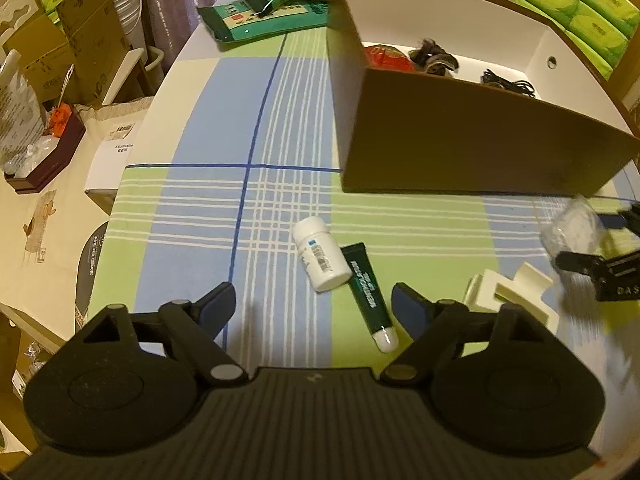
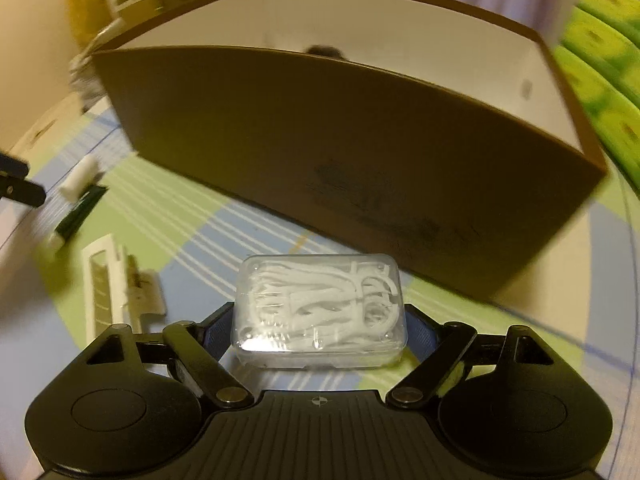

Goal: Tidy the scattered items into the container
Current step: 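Grasp the white pill bottle with the left tool while the right tool grasps the clear floss-pick case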

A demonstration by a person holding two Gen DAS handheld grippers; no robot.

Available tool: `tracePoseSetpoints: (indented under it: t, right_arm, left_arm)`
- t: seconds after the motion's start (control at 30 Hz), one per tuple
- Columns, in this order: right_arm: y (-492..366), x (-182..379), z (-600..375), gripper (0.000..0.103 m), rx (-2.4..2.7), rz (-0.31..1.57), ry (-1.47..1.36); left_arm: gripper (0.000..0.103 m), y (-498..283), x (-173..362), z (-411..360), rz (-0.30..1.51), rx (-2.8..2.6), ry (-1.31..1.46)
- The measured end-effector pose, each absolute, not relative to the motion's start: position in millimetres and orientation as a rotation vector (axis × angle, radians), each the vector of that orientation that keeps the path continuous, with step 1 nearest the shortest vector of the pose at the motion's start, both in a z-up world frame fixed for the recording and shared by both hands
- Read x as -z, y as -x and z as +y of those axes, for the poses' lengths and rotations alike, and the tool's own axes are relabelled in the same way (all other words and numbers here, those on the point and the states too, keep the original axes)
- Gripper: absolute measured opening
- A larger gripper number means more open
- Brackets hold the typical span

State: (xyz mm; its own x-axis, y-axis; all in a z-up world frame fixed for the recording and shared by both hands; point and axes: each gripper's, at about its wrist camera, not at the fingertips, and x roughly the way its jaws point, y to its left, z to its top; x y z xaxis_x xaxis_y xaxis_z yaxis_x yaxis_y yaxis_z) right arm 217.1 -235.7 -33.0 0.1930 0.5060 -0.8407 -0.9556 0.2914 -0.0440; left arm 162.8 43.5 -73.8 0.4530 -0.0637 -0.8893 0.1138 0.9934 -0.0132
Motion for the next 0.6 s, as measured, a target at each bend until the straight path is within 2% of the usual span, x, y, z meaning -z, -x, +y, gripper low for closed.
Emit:
tracePoseSetpoints:
  t: [0.23, 0.43, 0.5, 0.6]
  right_arm:
    - [-217, 28, -270, 0.083, -1.018, 0.879, 0.559]
    - [-211, 25, -291, 0.083, -0.954, 0.906, 0.507]
    - [-207, 26, -291, 0.083, -0.941, 0.913, 0.500]
    - [-203, 26, -295, 0.083, -0.926, 0.918, 0.493]
  left_arm:
    - [0.068, -179, 84, 48, 1.099, 0.118, -0.039]
    - [0.051, -193, 92, 48, 1.096, 0.147, -0.006]
    - [0.038, -196, 95, 48, 1.095, 0.165, -0.003]
    - [0.025, -196, 100, 49, 1.102, 0.196, -0.010]
